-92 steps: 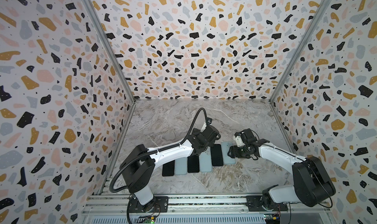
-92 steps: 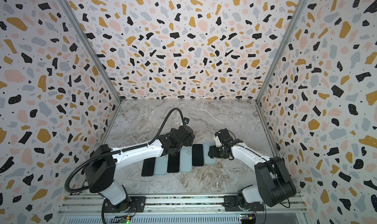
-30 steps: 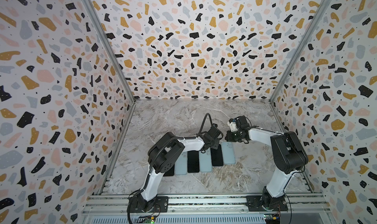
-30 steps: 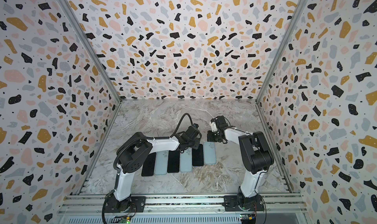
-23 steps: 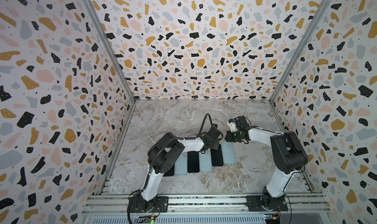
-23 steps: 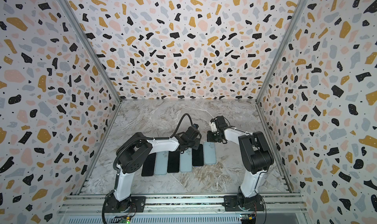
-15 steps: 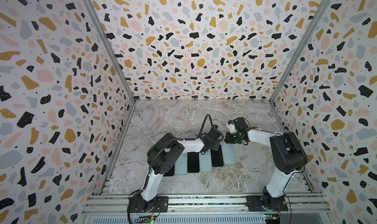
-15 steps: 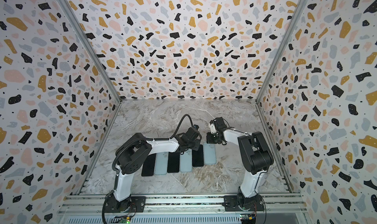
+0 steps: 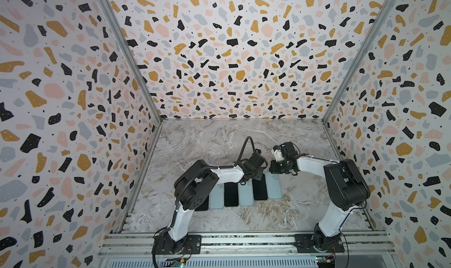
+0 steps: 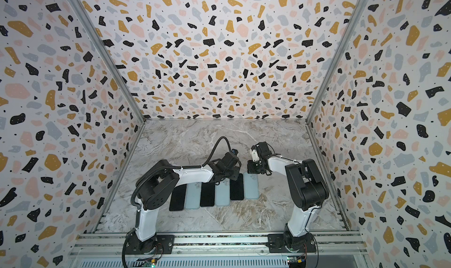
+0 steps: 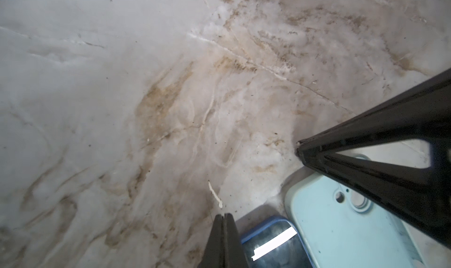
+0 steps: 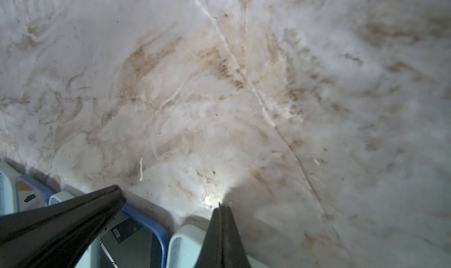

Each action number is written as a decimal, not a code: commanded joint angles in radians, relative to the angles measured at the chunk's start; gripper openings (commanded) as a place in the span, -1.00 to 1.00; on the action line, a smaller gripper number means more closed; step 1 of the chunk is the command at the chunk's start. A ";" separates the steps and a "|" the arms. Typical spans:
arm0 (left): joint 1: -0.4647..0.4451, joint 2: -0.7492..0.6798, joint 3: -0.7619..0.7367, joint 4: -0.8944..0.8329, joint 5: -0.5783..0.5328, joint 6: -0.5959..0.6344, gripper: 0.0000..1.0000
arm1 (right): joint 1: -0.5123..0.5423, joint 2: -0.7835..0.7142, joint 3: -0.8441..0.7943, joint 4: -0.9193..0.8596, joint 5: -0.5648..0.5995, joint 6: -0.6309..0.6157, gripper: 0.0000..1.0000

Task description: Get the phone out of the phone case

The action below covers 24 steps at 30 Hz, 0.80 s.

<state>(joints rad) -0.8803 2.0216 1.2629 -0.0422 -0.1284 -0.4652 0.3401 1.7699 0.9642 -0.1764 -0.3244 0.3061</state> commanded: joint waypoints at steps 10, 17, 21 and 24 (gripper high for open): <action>0.013 -0.259 0.068 -0.012 -0.160 0.057 -0.61 | -0.009 -0.280 0.115 -0.006 0.074 -0.057 0.00; 0.025 -0.657 -0.165 0.217 -0.455 0.207 0.64 | -0.026 -0.701 -0.128 0.210 0.258 -0.108 0.61; 0.044 -0.847 -0.280 0.287 -0.615 0.323 0.93 | -0.055 -0.863 -0.250 0.294 0.334 -0.117 0.73; 0.064 -0.991 -0.389 0.366 -0.726 0.406 0.99 | -0.062 -0.944 -0.337 0.351 0.440 -0.126 0.85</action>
<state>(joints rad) -0.8314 1.0958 0.9489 0.2268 -0.6834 -0.1833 0.2848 0.8612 0.6800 0.1051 -0.0128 0.2020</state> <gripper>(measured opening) 0.996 0.917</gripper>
